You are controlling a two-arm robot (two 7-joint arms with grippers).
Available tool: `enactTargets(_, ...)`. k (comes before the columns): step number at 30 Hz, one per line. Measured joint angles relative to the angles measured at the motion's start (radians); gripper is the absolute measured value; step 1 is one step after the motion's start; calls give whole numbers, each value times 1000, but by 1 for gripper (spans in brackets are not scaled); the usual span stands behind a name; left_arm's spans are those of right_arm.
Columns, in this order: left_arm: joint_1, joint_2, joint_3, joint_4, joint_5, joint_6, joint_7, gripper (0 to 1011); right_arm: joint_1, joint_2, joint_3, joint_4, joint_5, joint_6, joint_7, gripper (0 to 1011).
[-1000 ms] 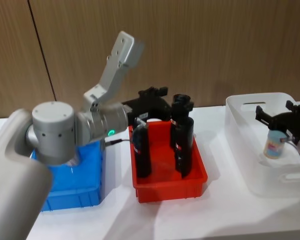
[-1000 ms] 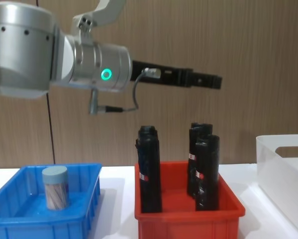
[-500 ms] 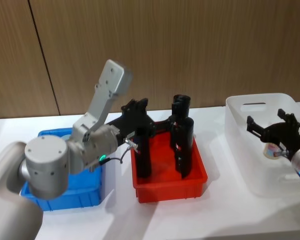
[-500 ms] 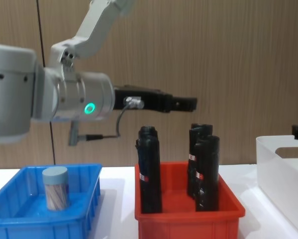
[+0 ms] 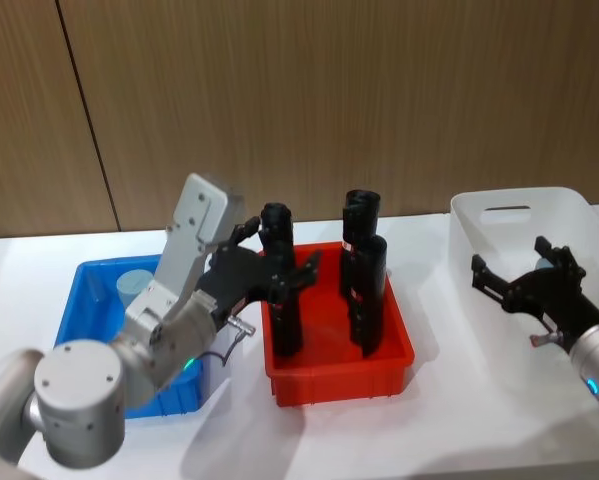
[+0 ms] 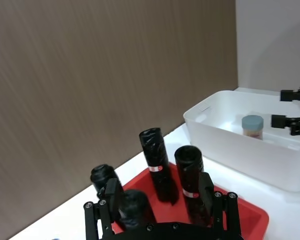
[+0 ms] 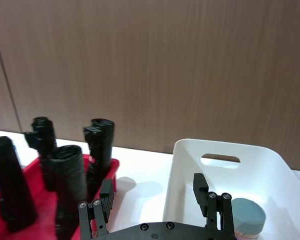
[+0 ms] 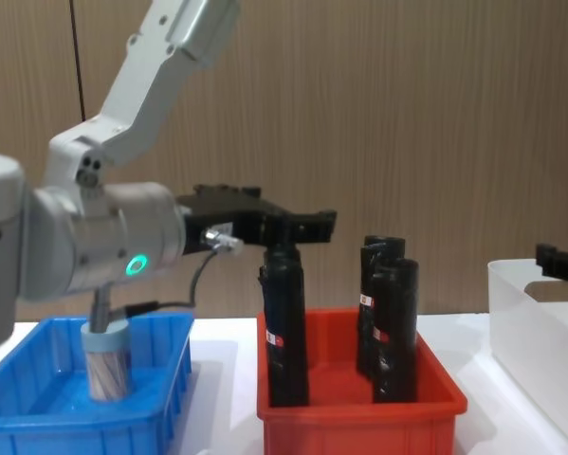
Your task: Pick the cotton swabs from the blue box and place them into the white box.
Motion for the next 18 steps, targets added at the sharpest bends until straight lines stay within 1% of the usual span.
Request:
enactTargets(4, 45, 19, 5, -36, 8, -33, 56, 1004, -37, 5, -9, -52, 3, 2, -9, 1002)
enactTargets(7, 68, 29, 7, -55, 12, -49, 84, 1004, -72, 9, -18, -101, 6, 5, -17, 1002)
enactTargets(10, 105, 46, 12, -86, 19, -78, 132, 1004, -94, 12, -23, -131, 7, 7, -22, 1002)
enactTargets(18, 170, 74, 19, -139, 30, -126, 214, 1004, -172, 23, -42, -238, 14, 12, -41, 1002)
